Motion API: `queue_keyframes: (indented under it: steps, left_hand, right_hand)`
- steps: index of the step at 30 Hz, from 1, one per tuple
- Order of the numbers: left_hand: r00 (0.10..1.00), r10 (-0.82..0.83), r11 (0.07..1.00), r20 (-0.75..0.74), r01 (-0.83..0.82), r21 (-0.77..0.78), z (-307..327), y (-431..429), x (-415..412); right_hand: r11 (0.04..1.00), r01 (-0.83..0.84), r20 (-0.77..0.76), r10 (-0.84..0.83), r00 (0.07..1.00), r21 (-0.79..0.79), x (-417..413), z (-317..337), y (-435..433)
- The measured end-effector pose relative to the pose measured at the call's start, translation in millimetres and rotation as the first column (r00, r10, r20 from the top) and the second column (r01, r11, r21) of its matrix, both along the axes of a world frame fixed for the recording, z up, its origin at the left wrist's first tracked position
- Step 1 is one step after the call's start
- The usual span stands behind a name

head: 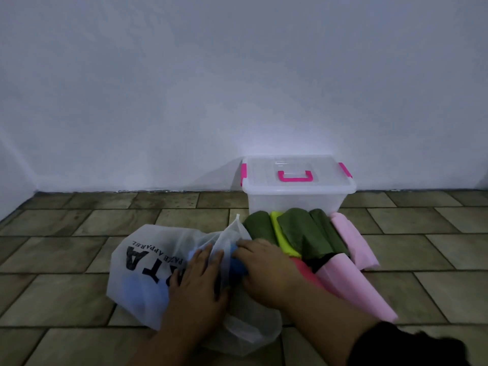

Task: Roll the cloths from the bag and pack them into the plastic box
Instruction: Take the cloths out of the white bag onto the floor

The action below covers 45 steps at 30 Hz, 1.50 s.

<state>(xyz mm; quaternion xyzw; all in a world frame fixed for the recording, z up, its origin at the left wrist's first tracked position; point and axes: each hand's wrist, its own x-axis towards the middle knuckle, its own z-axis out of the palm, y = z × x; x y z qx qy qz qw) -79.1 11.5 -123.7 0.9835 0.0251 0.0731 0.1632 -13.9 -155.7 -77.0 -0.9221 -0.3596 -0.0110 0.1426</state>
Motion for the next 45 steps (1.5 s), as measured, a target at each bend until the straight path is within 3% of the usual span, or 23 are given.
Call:
queue_keyframes:
  steps: [3,6,8,12,15,17,19,20,21,23,26,28,31,32,34,36,38,40,43,45]
  left_hand:
    - [0.999,0.037,0.999,-0.023,-0.036,0.020,0.8,0.2,2.5]
    - [0.999,0.044,0.999,-0.031,-0.043,0.030,3.4,-0.1,3.9]
    - [0.999,0.050,0.999,-0.018,-0.050,0.001,3.8,-0.6,4.0]
    - [0.998,0.062,0.997,0.006,-0.061,-0.049,0.7,1.8,3.0]
    - [0.999,0.048,0.998,0.006,-0.047,-0.028,-2.7,1.8,1.8]
    - [0.999,0.046,0.999,0.009,-0.046,0.005,-4.6,1.5,2.2]
    - [0.999,0.047,0.999,0.000,-0.047,0.022,-6.0,1.2,2.8]
    - [0.999,0.047,0.999,-0.003,-0.047,0.024,-6.5,1.0,2.7]
    - [0.999,0.049,0.998,-0.007,-0.049,0.029,-7.0,0.8,2.8]
    - [0.999,0.050,0.998,-0.020,-0.049,0.044,-7.7,1.0,2.3]
    - [0.999,0.042,0.998,-0.034,-0.041,0.038,-7.4,2.3,1.4]
    - [0.998,0.031,0.999,-0.057,-0.029,0.029,-6.1,3.6,1.2]
    - [0.996,-0.002,1.000,-0.095,0.002,0.004,-2.6,6.2,0.8]
    - [0.994,-0.014,1.000,-0.106,0.013,-0.011,-1.3,7.4,0.9]
    - [0.990,-0.039,0.999,-0.133,0.036,-0.032,1.8,10.4,0.8]
    - [0.986,-0.058,0.997,-0.153,0.050,-0.054,5.8,12.4,0.5]
    - [0.981,-0.077,0.995,-0.179,0.066,-0.068,11.7,14.0,-0.7]
    - [0.979,-0.102,0.993,-0.177,0.090,-0.076,17.6,16.8,-4.0]
    - [0.998,-0.027,0.997,-0.063,0.022,-0.079,28.0,36.6,-5.4]
    - [0.981,0.194,0.981,0.027,-0.193,-0.034,33.6,65.9,4.3]
  right_hand:
    - [0.988,0.026,0.035,-0.021,0.999,-0.152,17.7,-5.7,22.0]
    - [0.985,0.052,0.100,-0.036,0.994,-0.166,22.6,-10.4,25.3]
    - [0.995,0.041,0.079,-0.034,0.996,-0.089,21.2,-9.6,18.8]
    - [0.956,0.079,-0.050,-0.067,0.997,0.284,6.6,6.8,-16.2]
    - [0.793,0.246,-0.158,-0.189,0.969,0.558,-2.0,19.3,-59.1]
    - [0.558,0.411,-0.265,-0.326,0.907,0.720,1.3,22.7,-87.1]
    - [0.364,0.516,-0.299,-0.507,0.808,0.776,12.5,21.0,-109.8]
    - [0.334,0.543,-0.282,-0.587,0.759,0.770,18.5,18.0,-117.8]
    - [0.349,0.561,-0.245,-0.641,0.727,0.751,24.4,13.9,-123.1]
    - [0.471,0.594,-0.144,-0.692,0.707,0.653,33.2,4.2,-124.1]
    - [0.681,0.651,-0.006,-0.690,0.724,0.334,40.3,-7.7,-115.4]
    - [0.713,0.684,0.053,-0.697,0.715,0.153,41.9,-7.1,-112.6]
    - [0.695,0.719,0.040,-0.719,0.694,0.007,42.8,5.4,-114.1]
    - [0.688,0.726,0.037,-0.726,0.687,0.001,40.1,11.8,-111.7]
    - [0.722,0.664,0.021,-0.680,0.733,0.195,25.6,23.7,-95.2]
    - [0.788,0.467,-0.120,-0.460,0.880,0.401,0.2,32.8,-66.1]
    - [0.931,0.199,-0.306,-0.102,0.947,0.307,-27.3,31.4,-33.3]
    - [0.978,0.006,-0.407,0.080,0.910,0.206,-44.0,16.1,-12.6]
    - [0.983,0.073,-0.403,0.000,0.915,0.166,-49.2,-10.7,-18.0]
    - [0.958,0.163,-0.345,-0.074,0.936,0.236,-58.1,-28.5,-32.7]
